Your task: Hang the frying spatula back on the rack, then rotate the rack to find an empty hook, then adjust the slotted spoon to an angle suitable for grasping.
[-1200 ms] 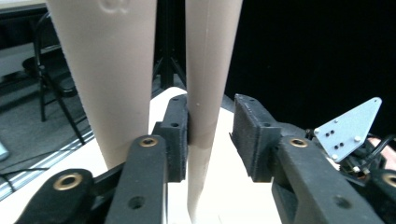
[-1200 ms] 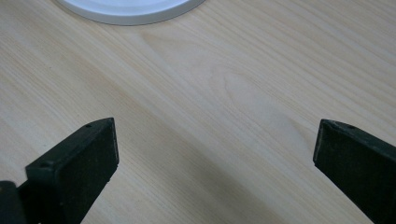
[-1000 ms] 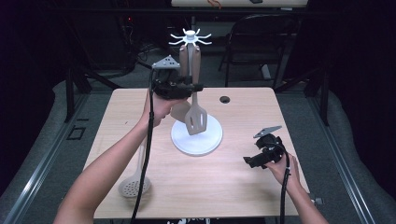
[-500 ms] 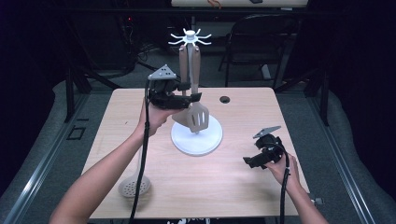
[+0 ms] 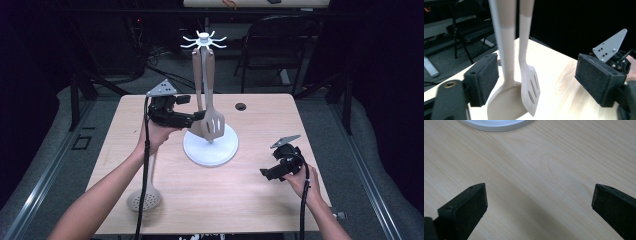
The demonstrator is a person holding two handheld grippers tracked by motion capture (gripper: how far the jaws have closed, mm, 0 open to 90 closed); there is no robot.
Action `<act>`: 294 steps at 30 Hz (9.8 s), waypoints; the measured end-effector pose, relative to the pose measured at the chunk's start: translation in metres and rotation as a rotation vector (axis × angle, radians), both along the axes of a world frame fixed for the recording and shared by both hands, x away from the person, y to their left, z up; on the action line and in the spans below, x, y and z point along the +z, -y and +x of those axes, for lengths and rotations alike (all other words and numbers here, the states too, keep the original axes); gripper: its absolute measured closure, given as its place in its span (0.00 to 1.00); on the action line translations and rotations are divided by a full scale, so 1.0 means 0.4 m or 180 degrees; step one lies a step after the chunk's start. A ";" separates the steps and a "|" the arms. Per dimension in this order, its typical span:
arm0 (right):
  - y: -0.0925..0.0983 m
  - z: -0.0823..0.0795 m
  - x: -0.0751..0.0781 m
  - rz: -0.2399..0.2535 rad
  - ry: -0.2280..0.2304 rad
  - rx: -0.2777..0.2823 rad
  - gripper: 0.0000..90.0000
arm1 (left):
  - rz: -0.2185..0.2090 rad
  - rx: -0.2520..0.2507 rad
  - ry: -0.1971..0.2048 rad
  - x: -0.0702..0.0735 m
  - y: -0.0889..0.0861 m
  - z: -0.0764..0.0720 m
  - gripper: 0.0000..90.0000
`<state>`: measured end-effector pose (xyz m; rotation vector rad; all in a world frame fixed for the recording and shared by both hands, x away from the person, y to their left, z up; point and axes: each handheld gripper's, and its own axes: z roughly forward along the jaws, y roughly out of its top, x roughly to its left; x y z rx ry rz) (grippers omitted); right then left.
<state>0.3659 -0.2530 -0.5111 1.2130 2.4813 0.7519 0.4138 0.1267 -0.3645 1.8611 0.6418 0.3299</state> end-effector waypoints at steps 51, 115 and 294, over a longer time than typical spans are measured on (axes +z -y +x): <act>-0.002 -0.002 0.000 -0.0078 -0.0002 0.0071 0.01 | -0.0307 0.0245 0.0623 0.266 -0.055 0.085 1.00; -0.003 -0.003 0.001 -0.0157 0.0014 0.0083 0.01 | -0.0253 0.0228 0.0753 0.271 -0.039 0.067 1.00; -0.035 -0.010 -0.003 -0.0212 -0.0066 0.0185 0.03 | 0.1487 0.1210 -0.1688 -0.470 -0.265 -0.059 0.71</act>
